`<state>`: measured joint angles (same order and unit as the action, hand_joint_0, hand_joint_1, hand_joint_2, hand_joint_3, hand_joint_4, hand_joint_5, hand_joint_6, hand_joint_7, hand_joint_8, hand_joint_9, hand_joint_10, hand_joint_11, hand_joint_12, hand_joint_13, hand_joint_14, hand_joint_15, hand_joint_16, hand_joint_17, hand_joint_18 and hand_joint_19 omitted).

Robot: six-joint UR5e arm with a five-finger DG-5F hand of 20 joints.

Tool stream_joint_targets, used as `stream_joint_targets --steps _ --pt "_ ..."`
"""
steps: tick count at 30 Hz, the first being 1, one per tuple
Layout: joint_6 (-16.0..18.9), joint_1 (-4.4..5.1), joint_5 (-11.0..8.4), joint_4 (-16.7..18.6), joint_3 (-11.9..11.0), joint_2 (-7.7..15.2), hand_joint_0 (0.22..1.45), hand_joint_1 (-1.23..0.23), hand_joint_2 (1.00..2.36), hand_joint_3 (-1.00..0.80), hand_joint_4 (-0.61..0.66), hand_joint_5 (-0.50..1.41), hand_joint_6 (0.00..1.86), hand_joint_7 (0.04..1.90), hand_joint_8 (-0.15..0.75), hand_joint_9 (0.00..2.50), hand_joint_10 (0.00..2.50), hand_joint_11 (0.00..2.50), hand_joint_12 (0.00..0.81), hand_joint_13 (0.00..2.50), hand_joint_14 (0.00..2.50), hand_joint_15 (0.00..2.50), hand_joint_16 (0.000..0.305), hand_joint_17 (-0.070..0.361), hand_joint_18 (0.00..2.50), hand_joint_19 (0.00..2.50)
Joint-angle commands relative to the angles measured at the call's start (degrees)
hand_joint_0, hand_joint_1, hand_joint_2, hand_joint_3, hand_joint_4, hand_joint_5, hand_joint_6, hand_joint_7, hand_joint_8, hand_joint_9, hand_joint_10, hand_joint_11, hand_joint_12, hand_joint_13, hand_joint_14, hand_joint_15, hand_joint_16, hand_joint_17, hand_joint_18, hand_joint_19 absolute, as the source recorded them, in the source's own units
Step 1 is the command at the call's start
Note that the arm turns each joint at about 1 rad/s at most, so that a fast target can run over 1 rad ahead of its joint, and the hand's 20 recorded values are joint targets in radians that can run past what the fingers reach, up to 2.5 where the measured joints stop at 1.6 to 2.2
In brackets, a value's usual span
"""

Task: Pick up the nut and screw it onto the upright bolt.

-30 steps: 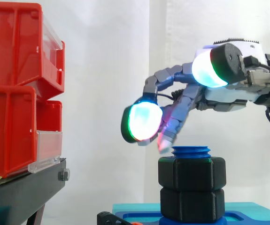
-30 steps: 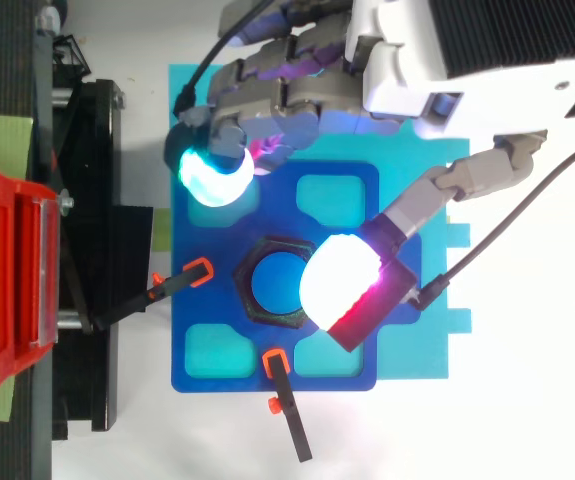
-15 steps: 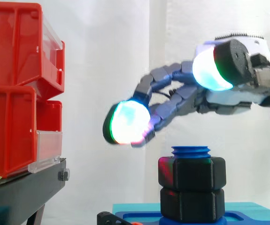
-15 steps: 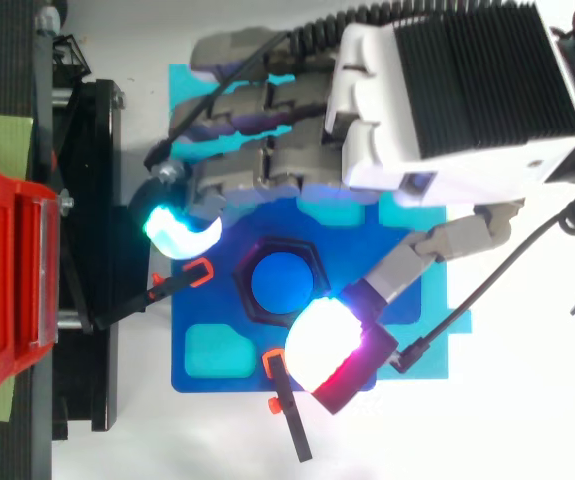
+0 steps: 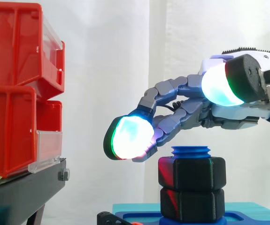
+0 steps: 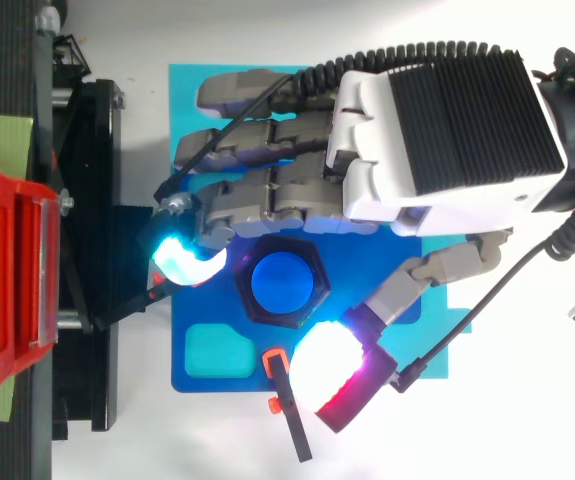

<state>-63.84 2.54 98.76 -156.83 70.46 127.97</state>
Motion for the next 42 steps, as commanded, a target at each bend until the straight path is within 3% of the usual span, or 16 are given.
stream_joint_targets --steps 1,6,12,27,33,42 --pt "-0.1 0.01 -0.05 -0.3 0.0 0.0 0.4 -0.21 1.0 -0.5 0.17 -0.17 0.5 0.73 0.278 0.59 0.0 0.0 0.407 0.31 0.0 0.0 0.054 0.121 0.07 0.17" --pt "-0.2 0.45 -0.32 -0.8 0.0 0.1 0.41 -0.22 1.0 -0.5 0.11 -0.15 0.5 0.73 0.272 0.6 0.0 0.0 0.402 0.31 0.0 0.0 0.053 0.12 0.07 0.17" --pt "0.0 0.54 -0.76 0.5 1.8 0.1 0.41 -0.22 1.0 -0.5 0.11 -0.15 0.5 0.74 0.269 0.6 0.0 0.0 0.4 0.31 0.0 0.0 0.053 0.119 0.08 0.17" --pt "-0.1 0.98 -0.85 1.1 1.8 0.1 0.42 -0.23 1.0 -0.5 0.12 -0.14 0.5 0.76 0.273 0.61 0.0 0.0 0.402 0.34 0.0 0.01 0.054 0.121 0.1 0.19" --pt "-0.1 1.24 -0.85 0.9 1.9 0.1 0.42 -0.23 1.0 -0.5 0.14 -0.13 0.5 0.81 0.276 0.61 0.0 0.0 0.405 0.35 0.0 0.01 0.054 0.121 0.11 0.19" --pt "-0.1 1.15 -0.85 -0.8 1.8 0.1 0.43 -0.23 1.0 -0.5 0.12 -0.1 0.5 1.06 0.278 0.67 0.0 0.0 0.376 0.38 0.0 0.0 0.045 0.101 0.13 0.0"
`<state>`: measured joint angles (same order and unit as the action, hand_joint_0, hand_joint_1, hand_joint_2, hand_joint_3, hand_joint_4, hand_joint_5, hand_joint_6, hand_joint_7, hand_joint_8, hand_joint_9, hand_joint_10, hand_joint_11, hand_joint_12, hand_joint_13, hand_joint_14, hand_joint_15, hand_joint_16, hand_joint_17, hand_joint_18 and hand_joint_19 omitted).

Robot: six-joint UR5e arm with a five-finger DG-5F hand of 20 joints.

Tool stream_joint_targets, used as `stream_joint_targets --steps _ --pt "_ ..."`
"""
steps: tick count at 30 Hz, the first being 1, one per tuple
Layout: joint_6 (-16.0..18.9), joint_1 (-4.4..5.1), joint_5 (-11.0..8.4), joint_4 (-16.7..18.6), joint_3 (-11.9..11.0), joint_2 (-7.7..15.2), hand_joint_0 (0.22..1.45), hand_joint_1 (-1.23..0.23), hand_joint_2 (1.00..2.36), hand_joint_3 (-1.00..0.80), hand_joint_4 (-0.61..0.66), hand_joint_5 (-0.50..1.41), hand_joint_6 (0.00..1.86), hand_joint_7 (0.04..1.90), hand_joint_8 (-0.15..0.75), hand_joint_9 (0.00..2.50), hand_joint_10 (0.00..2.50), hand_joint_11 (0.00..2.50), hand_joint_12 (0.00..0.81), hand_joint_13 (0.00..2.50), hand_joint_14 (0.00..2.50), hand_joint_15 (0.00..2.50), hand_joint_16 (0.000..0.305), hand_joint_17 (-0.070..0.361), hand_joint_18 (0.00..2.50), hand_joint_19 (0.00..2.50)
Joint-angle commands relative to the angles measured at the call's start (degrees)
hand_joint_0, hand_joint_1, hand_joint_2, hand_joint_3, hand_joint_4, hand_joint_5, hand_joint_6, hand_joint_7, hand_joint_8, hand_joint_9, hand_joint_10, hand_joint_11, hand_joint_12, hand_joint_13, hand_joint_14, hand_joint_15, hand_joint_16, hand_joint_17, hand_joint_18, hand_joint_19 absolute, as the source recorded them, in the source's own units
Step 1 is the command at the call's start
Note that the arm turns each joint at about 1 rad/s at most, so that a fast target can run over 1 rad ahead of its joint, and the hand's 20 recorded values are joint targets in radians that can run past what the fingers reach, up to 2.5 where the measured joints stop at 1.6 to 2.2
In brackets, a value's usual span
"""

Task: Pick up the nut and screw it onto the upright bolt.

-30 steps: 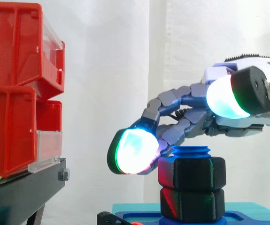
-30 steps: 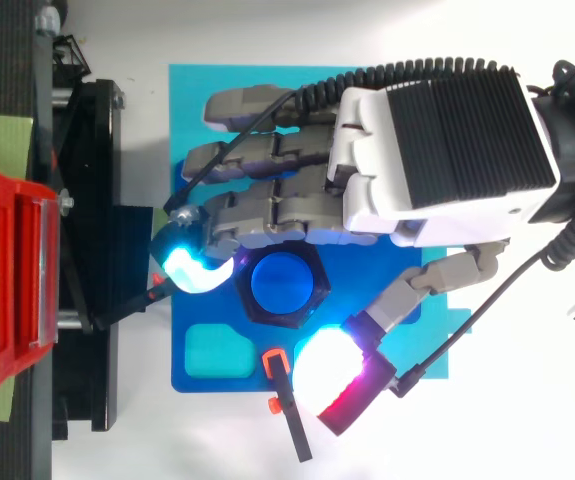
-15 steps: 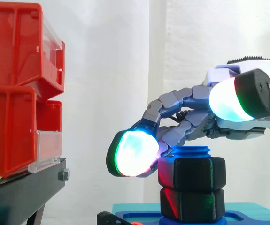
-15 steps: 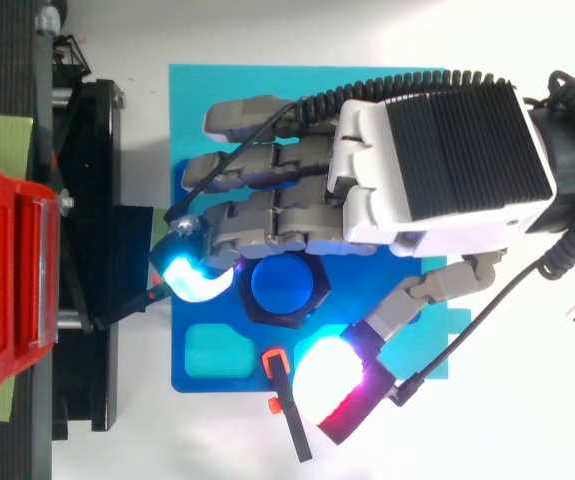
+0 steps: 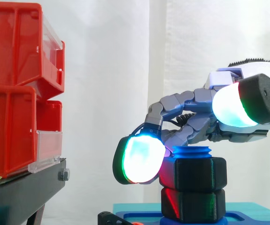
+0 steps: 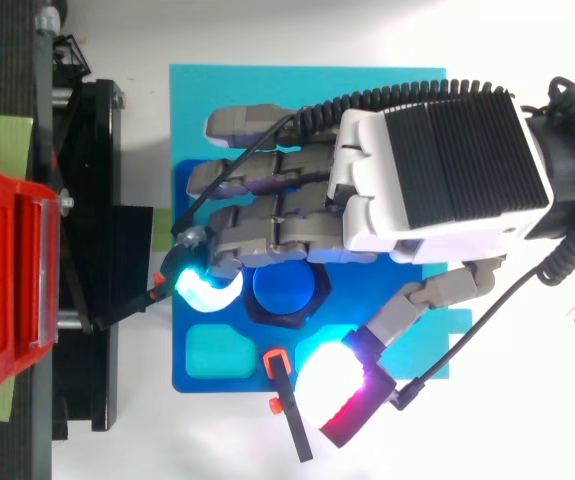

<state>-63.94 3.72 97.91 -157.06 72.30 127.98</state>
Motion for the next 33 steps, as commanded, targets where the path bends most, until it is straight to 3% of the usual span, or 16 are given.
stream_joint_targets --steps 1,11,28,33 --pt "0.1 -0.12 0.26 -0.6 0.0 0.0 0.43 -0.23 1.0 -0.5 0.11 -0.09 0.5 1.1 0.278 0.68 0.0 0.0 0.363 0.39 0.0 0.0 0.043 0.097 0.13 0.0" --pt "0.0 -0.64 0.62 -0.6 0.0 0.0 0.44 -0.24 1.0 -0.5 0.08 -0.06 0.5 1.22 0.282 0.76 0.0 0.0 0.327 0.42 0.0 0.0 0.036 0.08 0.15 0.0" --pt "-0.1 -1.08 0.97 -0.3 0.0 0.0 0.44 -0.25 1.0 -0.5 0.12 -0.07 0.5 1.21 0.289 0.78 0.0 0.0 0.314 0.45 0.0 0.0 0.034 0.076 0.18 0.0" --pt "-1.3 -1.87 1.14 -0.4 0.0 0.0 0.44 -0.26 1.0 -0.5 0.13 -0.05 0.5 1.29 0.298 0.81 0.0 0.0 0.298 0.48 0.0 0.0 0.032 0.071 0.23 0.0"
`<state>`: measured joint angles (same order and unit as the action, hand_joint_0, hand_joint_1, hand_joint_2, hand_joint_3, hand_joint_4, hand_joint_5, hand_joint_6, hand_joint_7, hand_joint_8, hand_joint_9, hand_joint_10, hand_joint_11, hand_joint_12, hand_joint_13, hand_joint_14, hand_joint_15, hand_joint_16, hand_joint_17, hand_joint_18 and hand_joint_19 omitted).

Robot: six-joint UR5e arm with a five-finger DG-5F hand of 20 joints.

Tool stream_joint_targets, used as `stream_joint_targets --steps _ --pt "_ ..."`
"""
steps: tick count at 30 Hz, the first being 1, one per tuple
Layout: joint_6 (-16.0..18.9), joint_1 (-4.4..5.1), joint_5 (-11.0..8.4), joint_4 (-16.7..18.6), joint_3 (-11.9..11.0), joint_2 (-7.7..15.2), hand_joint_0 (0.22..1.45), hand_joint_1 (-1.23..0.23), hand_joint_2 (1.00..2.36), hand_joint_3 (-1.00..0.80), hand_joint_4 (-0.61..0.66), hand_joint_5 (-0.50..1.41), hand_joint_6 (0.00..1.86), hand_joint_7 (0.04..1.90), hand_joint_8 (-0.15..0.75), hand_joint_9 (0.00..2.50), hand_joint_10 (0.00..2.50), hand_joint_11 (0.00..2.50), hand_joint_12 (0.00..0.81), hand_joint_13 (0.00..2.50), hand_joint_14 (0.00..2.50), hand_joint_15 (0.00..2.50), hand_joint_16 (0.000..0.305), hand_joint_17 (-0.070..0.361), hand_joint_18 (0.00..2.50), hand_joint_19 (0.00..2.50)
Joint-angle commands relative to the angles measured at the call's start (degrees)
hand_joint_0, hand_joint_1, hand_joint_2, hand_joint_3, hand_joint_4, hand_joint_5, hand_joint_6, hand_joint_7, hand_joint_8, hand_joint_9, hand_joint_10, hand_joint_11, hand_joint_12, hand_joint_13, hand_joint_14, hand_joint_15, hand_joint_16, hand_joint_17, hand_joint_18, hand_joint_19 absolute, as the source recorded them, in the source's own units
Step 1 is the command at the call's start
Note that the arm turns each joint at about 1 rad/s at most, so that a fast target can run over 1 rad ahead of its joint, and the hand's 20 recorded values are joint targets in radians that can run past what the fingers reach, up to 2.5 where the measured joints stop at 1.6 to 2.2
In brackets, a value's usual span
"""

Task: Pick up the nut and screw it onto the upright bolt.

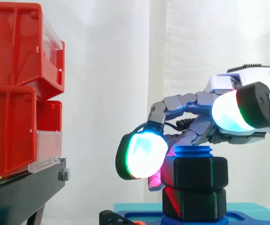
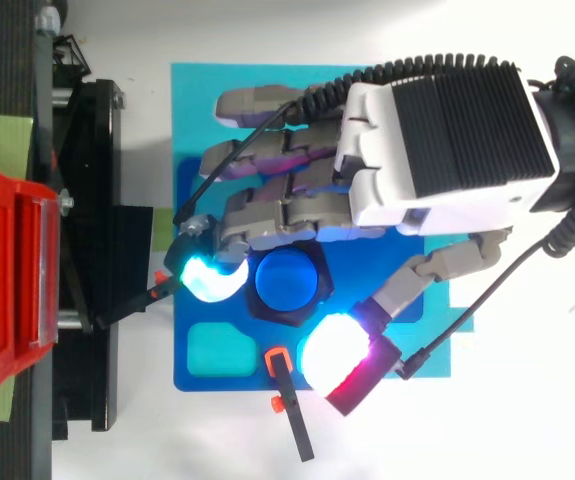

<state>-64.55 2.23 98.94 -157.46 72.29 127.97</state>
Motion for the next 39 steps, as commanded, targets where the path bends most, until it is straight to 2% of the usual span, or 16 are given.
stream_joint_targets --steps 1,12,19,25,30,32,35,39 --pt "-0.8 -0.47 0.11 0.0 0.0 0.0 0.44 -0.26 1.0 -0.5 0.13 -0.05 0.5 1.31 0.298 0.82 0.0 0.0 0.295 0.48 0.0 0.0 0.031 0.071 0.24 0.0" --pt "-2.4 -1.79 0.64 -1.1 0.0 0.0 0.44 -0.27 1.0 -0.5 0.15 -0.01 0.5 1.45 0.307 0.94 0.0 0.02 0.282 0.56 0.0 0.0 0.03 0.068 0.32 0.0" --pt "-2.8 -2.23 0.9 -1.1 0.0 0.0 0.45 -0.26 1.0 -0.5 0.15 0.02 0.5 1.47 0.298 1.08 0.0 0.02 0.267 0.64 0.0 0.0 0.028 0.064 0.38 0.0" --pt "-2.8 -2.23 0.99 -1.1 0.0 0.0 0.45 -0.23 1.0 -0.5 0.14 0.04 0.5 1.46 0.278 1.18 0.0 0.03 0.261 0.66 0.0 0.0 0.028 0.062 0.41 0.0" --pt "-2.8 -2.23 1.08 -0.9 0.0 0.0 0.45 -0.23 1.0 -0.5 0.16 -0.01 0.5 1.25 0.287 1.12 0.0 0.04 0.275 0.65 0.0 0.0 0.029 0.065 0.39 0.0" --pt "-2.7 -2.32 1.25 -0.7 0.0 0.0 0.45 -0.23 1.0 -0.5 0.18 -0.05 0.5 1.11 0.288 1.05 0.0 0.03 0.296 0.62 0.0 0.0 0.031 0.07 0.36 0.0" --pt "-2.7 -2.41 1.87 -0.4 -1.0 0.0 0.45 -0.24 1.0 -0.5 0.18 -0.09 0.5 0.95 0.287 0.97 0.0 0.01 0.315 0.58 0.0 0.0 0.034 0.077 0.31 0.0" --pt "-2.4 -2.76 2.92 0.0 -2.4 0.0 0.44 -0.25 1.0 -0.5 0.16 -0.11 0.5 0.85 0.28 0.9 0.0 0.0 0.333 0.54 0.0 0.0 0.037 0.082 0.27 0.0"
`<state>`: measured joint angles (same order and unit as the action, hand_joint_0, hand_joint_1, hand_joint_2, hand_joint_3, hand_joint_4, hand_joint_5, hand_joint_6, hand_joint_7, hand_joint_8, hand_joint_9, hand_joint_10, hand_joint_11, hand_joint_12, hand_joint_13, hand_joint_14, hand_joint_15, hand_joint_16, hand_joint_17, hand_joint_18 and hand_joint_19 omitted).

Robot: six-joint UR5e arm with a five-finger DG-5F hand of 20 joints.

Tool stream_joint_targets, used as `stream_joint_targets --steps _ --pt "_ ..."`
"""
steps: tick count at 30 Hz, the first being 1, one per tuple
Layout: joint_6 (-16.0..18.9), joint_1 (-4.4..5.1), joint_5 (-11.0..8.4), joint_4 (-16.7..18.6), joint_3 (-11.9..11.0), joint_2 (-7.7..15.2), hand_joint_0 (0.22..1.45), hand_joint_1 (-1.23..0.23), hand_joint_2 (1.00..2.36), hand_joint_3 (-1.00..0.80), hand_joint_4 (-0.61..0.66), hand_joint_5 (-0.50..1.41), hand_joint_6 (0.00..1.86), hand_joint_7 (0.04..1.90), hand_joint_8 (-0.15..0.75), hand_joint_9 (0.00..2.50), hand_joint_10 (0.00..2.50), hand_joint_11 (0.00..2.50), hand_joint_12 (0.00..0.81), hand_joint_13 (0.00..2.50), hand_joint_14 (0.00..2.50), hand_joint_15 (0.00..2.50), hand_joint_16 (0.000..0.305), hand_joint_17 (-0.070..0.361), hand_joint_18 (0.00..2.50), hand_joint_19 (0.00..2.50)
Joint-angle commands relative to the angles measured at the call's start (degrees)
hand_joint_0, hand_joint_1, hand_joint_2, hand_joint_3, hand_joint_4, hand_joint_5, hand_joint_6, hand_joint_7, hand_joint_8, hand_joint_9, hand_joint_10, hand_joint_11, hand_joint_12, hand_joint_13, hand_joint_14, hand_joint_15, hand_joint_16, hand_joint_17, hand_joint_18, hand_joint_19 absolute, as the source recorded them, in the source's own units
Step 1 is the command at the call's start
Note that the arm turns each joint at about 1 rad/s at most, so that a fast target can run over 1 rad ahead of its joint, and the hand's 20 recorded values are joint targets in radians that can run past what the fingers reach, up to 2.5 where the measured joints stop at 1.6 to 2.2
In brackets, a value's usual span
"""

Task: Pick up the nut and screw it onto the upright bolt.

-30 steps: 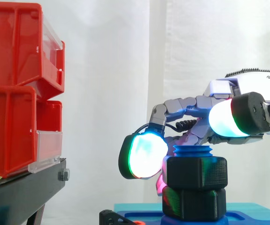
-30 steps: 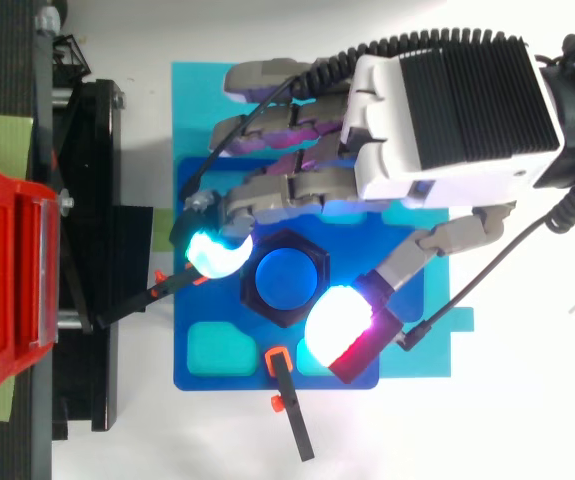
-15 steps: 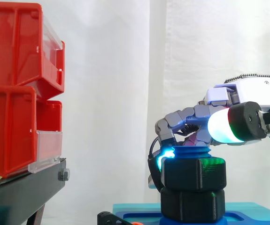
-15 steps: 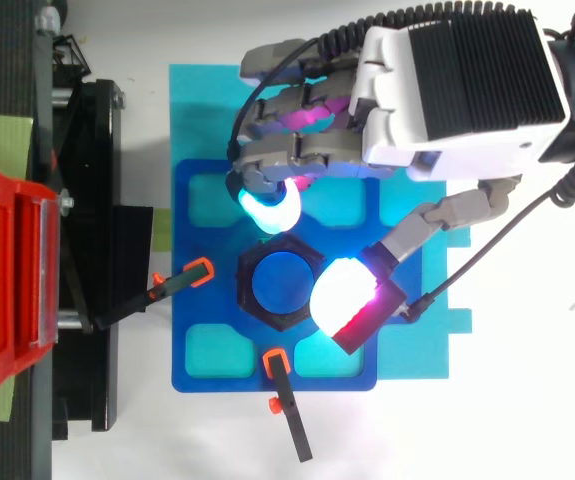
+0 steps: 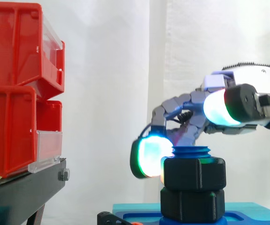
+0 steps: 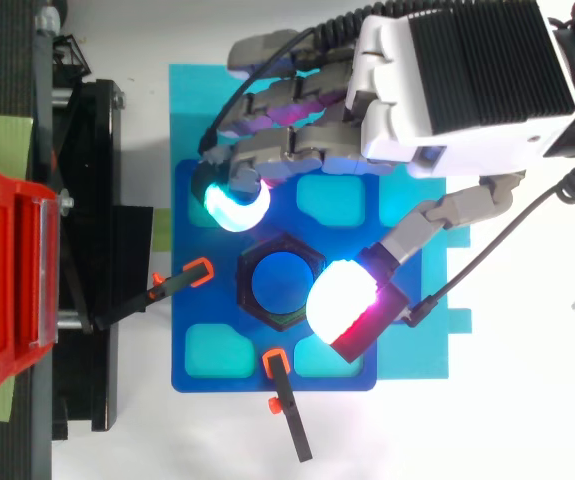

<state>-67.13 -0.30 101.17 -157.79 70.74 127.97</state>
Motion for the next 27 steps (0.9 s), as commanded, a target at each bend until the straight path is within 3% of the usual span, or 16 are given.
stream_joint_targets --steps 1,8,15,19,27 --pt "0.4 -0.31 0.61 0.6 -0.9 0.0 0.44 -0.26 1.0 -0.5 0.16 -0.12 0.5 0.83 0.28 0.88 0.0 0.0 0.336 0.53 0.0 0.0 0.037 0.084 0.26 0.0" --pt "0.5 0.21 0.43 3.4 -0.9 0.1 0.44 -0.26 1.0 -0.5 0.14 -0.13 0.5 0.79 0.273 0.83 0.0 0.0 0.343 0.48 0.0 0.0 0.039 0.087 0.21 0.0" --pt "0.4 1.53 -0.27 2.7 -0.8 0.1 0.44 -0.27 1.0 -0.5 0.14 -0.13 0.5 0.79 0.271 0.8 0.0 0.0 0.355 0.46 0.0 0.0 0.041 0.091 0.19 0.0" --pt "0.5 2.32 -0.45 1.6 -0.8 1.8 0.44 -0.29 1.0 -0.5 0.14 -0.13 0.5 0.79 0.271 0.78 0.0 0.0 0.359 0.45 0.0 0.0 0.042 0.094 0.17 0.0" --pt "1.9 2.67 -0.36 1.9 -0.8 2.9 0.44 -0.3 1.0 -0.5 0.14 -0.14 0.5 0.79 0.27 0.76 0.0 0.0 0.366 0.44 0.0 0.0 0.043 0.096 0.17 0.0"
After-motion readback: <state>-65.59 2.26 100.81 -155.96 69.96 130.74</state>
